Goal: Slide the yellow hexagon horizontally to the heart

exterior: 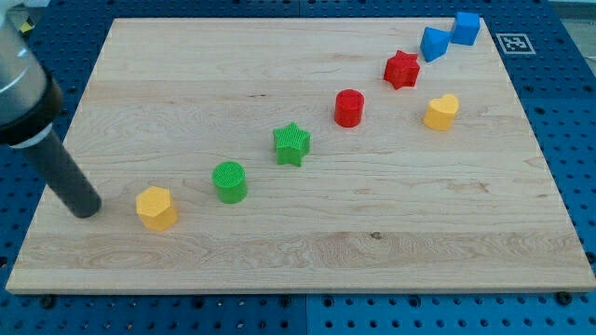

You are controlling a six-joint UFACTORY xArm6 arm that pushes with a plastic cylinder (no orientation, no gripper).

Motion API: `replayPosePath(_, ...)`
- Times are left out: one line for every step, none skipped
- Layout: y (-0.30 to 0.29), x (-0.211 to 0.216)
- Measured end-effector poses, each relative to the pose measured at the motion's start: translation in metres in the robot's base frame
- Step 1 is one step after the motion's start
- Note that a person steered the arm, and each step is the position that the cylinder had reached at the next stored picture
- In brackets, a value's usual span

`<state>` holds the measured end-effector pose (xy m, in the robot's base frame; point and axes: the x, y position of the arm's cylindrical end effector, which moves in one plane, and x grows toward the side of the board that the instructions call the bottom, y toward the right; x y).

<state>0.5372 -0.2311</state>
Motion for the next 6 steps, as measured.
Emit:
replayPosePath(0.035, 0.001)
replayPosePath(0.069, 0.002)
replayPosePath(0.081, 0.016)
replayPosePath(0.088, 0.020)
replayPosePath(0.101, 0.020)
replayPosePath(0.129, 0.020)
